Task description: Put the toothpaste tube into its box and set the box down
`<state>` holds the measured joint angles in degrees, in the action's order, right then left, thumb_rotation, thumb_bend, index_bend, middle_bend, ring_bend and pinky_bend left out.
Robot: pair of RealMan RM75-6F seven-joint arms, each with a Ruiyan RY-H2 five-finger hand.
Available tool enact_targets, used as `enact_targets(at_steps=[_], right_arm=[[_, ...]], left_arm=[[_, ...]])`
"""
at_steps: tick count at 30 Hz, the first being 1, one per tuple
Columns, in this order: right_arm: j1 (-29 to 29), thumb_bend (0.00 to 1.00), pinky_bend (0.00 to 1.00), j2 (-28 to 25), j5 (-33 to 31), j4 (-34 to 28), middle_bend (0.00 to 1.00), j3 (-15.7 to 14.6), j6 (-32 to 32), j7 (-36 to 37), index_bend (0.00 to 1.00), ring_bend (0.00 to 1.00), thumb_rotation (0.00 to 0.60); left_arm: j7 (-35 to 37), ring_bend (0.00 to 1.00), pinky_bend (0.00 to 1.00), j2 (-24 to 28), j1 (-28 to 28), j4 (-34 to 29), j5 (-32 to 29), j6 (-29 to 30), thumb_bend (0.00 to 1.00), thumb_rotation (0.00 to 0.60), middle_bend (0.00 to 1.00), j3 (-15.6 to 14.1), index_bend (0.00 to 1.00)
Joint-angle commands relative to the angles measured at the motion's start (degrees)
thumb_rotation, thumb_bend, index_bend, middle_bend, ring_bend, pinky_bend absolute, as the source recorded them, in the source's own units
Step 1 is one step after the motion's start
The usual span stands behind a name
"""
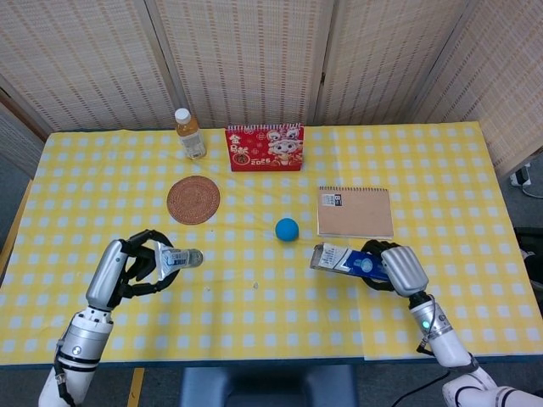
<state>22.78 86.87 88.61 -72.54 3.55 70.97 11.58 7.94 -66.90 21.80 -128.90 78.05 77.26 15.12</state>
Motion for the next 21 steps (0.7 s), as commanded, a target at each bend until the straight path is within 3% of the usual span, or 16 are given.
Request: enact_targets(at_steps=[1,7,21], right_arm=[[0.9,0.29,0.49,3.3,2.8,2.7,0.37,0.1,2.3,4.4,0.47,0.41,0.6],[2.4,0.29,0.48,8.3,4.1,5.5,0.35,0.8,4.1,11.5,0.47,0.41,0.6],[4.8,0.29,0.48,20.3,4.8,16.2,0.33,1.8,8.0,27.1,0.47,0.4,0.6]], left_arm=[[-0.1,1.0,1.0,1.6,-0.4,-4.1,0.0,-0.1,0.6,0.6,1.0,0.0,0.78],[0.1,1.0,1.0,1.0,1.8,-6.1,-2.1,0.2,0.6,0.6,1.0,3.5,0.78],[3.0,1.0,1.0,-0.4,5.6,-6.1,-5.0,-2.3,0.6,0.6,1.0,6.0,0.78]])
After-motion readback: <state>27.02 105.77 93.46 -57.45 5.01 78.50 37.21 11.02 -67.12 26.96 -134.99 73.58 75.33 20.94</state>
